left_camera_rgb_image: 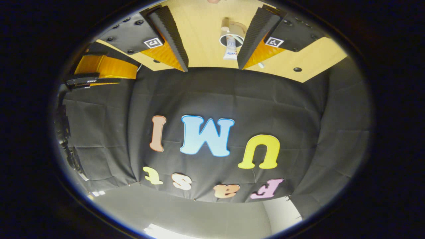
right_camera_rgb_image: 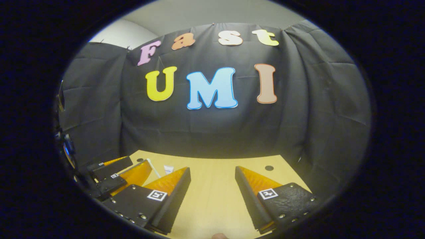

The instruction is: Put the toothbrush and toothpaste on the desktop into the cup, then pick up the cup and place it on the coaster on the desktop.

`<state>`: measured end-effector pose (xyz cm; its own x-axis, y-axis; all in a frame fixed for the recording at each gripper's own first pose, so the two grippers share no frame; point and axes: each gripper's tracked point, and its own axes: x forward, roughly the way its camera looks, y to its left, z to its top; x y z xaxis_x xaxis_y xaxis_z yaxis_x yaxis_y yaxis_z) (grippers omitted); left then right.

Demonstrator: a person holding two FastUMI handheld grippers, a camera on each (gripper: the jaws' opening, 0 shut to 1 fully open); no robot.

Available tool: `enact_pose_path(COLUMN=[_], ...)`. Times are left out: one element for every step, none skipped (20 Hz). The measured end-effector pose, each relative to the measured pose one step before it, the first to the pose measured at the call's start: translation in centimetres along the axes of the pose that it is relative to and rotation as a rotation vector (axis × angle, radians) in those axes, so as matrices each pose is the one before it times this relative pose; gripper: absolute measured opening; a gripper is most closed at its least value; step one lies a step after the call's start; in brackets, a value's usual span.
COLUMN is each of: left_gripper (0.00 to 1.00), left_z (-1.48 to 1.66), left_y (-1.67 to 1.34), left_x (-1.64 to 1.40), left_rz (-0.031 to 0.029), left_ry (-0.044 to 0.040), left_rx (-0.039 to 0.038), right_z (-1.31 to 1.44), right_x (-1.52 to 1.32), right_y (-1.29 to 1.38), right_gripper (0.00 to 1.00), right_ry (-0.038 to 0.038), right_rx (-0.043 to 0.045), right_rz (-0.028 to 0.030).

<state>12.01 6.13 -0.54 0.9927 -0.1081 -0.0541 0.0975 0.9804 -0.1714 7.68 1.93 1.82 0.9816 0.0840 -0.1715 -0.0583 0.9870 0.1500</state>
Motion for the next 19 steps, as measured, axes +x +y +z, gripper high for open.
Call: enact_pose_path(left_gripper=[0.95, 0.95, 0.95, 0.95, 0.95, 0.95, 0.96, 0.92, 0.99, 0.96, 0.96, 0.93, 0.96, 0.96, 0.96, 0.96, 0.96, 0.96, 0.96], left_z=[-0.077, 0.021, -0.015, -0.047, -0.250, -0.060, 0.002, 0.208, 0.146, 0.090, 0.168, 0.290, -0.021, 0.006, 0.125, 0.121, -0.103, -0.098, -0.052], left_y=[-0.227, -0.255, -0.284, -0.261, -0.126, -0.351, -0.345, -0.465, -0.343, -0.487, -0.546, -0.151, 0.120, -0.001, -0.060, -0.087, -0.201, -0.105, 0.064], left_x=[-0.330, -0.305, -0.349, -0.359, -0.379, -0.352, -0.368, -0.354, -0.197, -0.150, -0.108, -0.085, -0.067, -0.068, -0.020, 0.180, 0.042, 0.187, -0.023], left_rz=[0.01038, 0.01009, 0.00898, 0.01359, 0.02361, 0.01574, 0.01021, 0.00699, 0.00412, -0.00592, -0.00963, -0.00105, 0.00962, 0.00370, 0.00205, -0.00266, -0.01044, -0.01159, -0.00418], left_ry=[-0.00160, -0.00253, -0.00247, -0.00117, 0.00127, -0.00568, -0.00980, -0.00997, -0.00639, -0.00068, -0.00173, 0.00072, 0.00688, 0.00269, -0.00185, 0.00016, 0.00664, 0.00371, 0.00071], left_rx=[-0.00221, -0.00448, -0.00405, -0.00228, -0.00188, 0.00021, 0.00754, 0.01573, 0.01303, 0.00160, -0.00495, 0.00021, 0.00693, 0.00709, 0.00618, 0.00257, 0.00129, 0.00102, 0.00074], right_z=[-0.011, -0.030, -0.439, -0.163, -0.084, -0.222, -0.170, -0.109, -0.046, -0.274, 0.135, 0.452, 0.209, -0.278, -0.002, -0.053, 0.053, -0.155, -0.174], right_x=[-0.084, -0.186, -0.384, -0.235, -0.339, -0.214, -0.189, -0.172, -0.015, -0.111, -0.041, -0.186, 0.030, 0.146, -0.012, 0.092, 0.198, 0.143, 0.183], right_y=[-0.265, -0.118, 0.149, -0.067, -0.138, -0.068, -0.138, -0.094, -0.304, -0.362, -0.171, -0.110, -0.354, -0.401, -0.197, -0.182, -0.186, -0.243, -0.272], right_gripper=[0.85, 0.85, 0.85, 0.85, 0.85, 0.85, 0.85, 0.85, 0.85, 0.85, 0.85, 0.85, 0.85, 0.85, 0.85, 0.85, 0.85, 0.85, 0.85], right_ry=[-0.01186, -0.00755, -0.00322, -0.00305, -0.00426, -0.00151, -0.00037, -0.00461, 0.00691, 0.01014, -0.00526, -0.01322, -0.00585, -0.00104, 0.00018, 0.00093, -0.00215, 0.00025, -0.00008], right_rx=[-0.02109, -0.01677, -0.01109, -0.00689, -0.00607, -0.00296, 0.00354, 0.00839, 0.01126, 0.01590, 0.01759, 0.01654, 0.01415, 0.01031, 0.00652, 0.00594, 0.00525, 0.00100, -0.00136], right_rz=[-0.00632, 0.00456, 0.00562, 0.00950, 0.01127, 0.00726, 0.00577, 0.00565, -0.00522, -0.00930, -0.00387, -0.00704, -0.01417, -0.01400, -0.00850, -0.00593, -0.00652, -0.00640, -0.01046])
